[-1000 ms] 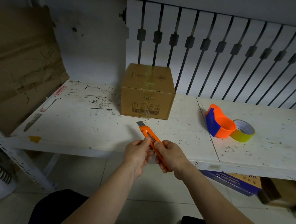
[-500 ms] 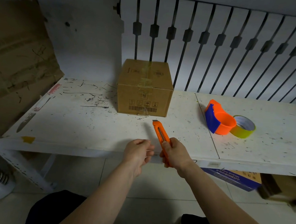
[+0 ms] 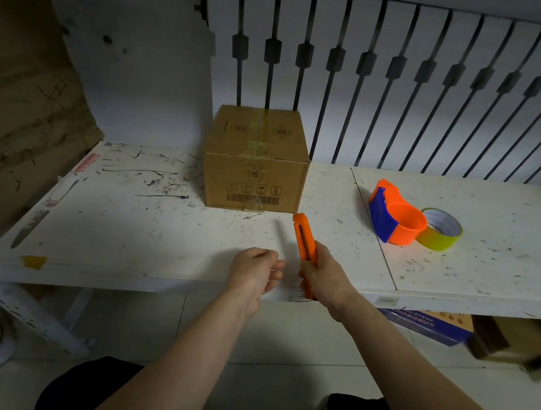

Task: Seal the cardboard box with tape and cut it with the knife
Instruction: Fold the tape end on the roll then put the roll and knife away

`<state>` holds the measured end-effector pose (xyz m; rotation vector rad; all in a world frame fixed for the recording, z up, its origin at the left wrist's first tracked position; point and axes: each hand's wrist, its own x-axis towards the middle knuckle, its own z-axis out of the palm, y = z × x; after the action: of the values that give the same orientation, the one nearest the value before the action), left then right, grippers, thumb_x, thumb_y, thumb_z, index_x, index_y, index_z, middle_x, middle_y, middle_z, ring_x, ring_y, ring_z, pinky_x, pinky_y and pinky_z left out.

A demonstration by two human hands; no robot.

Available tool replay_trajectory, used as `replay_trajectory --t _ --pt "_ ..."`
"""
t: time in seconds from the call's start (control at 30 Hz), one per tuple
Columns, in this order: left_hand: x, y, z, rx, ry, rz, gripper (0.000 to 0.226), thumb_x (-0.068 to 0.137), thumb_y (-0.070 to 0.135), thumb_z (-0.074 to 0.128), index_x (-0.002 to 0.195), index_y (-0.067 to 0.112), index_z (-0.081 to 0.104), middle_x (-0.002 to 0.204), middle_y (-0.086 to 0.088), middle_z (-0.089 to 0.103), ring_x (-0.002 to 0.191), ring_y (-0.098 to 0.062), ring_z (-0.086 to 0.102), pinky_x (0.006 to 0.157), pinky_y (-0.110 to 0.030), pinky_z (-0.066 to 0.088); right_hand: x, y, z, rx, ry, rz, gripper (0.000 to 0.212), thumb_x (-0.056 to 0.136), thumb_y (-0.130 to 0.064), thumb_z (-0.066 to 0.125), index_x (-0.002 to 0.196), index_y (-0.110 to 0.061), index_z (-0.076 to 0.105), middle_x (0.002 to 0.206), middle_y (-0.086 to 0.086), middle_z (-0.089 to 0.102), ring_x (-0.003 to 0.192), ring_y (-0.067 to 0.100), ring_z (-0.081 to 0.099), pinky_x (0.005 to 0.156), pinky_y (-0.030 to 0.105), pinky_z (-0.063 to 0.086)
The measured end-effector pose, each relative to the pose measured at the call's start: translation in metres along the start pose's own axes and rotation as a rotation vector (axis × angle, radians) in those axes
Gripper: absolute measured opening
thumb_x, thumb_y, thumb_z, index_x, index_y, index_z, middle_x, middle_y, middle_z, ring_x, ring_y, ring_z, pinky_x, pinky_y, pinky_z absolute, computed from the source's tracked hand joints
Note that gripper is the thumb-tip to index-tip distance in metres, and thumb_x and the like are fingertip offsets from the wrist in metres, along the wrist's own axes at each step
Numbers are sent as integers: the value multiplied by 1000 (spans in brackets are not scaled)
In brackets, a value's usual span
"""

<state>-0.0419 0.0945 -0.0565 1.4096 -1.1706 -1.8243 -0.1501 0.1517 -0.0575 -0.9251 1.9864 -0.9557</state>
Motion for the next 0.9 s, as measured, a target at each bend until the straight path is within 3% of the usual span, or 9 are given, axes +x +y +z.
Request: replay_trajectory --t 0.1,0.27,0.37,0.43,0.5,0.63,0.77,0.9 --pt "4 6 7 75 -28 49 13 90 16 53 79 17 59 80 -3 66 65 -13 57 62 -24 46 14 4 -9 -30 166 -12 42 97 -21 34 138 -15 30 99 10 52 82 23 53 82 43 50" --pt "24 19 24 201 -60 126 17 89 15 51 74 18 58 88 -5 66 69 -14 56 62 -25 44 56 12 -45 -210 336 38 50 95 -17 26 145 -21 24 122 25 47 88 35 53 83 44 47" --pt "41 28 32 243 -66 163 18 89 13 50 73 19 57 87 -4 65 69 -13 55 62 -24 44 77 10 -58 -327 376 57 58 94 -9 32 144 -38 23 129 27 34 87 32 44 77 38 41" --pt "52 31 37 267 -64 179 19 89 13 50 73 21 58 87 -3 65 70 -13 55 64 -25 45 88 11 -62 -425 459 26 65 94 -7 35 142 -47 19 133 25 30 102 37 45 82 41 45" --pt "63 32 42 309 -53 197 21 89 14 50 72 22 58 86 -3 65 71 -14 56 65 -27 46 100 17 -65 -478 525 -7 63 94 -6 38 143 -43 23 133 22 30 113 39 42 94 47 47" --pt "78 30 54 364 -43 239 25 88 15 49 65 23 57 78 -2 64 67 -14 55 58 -24 43 120 30 -69 -546 580 55 45 92 -22 47 135 -17 36 123 17 42 110 36 48 91 51 48" --pt "88 26 63 376 -53 242 25 86 16 52 64 25 57 80 -2 65 72 -17 56 55 -23 41 125 36 -69 -862 446 -13 63 86 2 51 141 -22 30 123 21 35 108 37 46 86 45 51" --pt "94 22 65 389 -56 246 23 87 17 53 66 26 58 85 -2 66 77 -17 58 59 -23 43 129 35 -69 -1076 416 2 57 88 -3 50 140 -20 32 125 20 38 109 34 47 80 40 51"
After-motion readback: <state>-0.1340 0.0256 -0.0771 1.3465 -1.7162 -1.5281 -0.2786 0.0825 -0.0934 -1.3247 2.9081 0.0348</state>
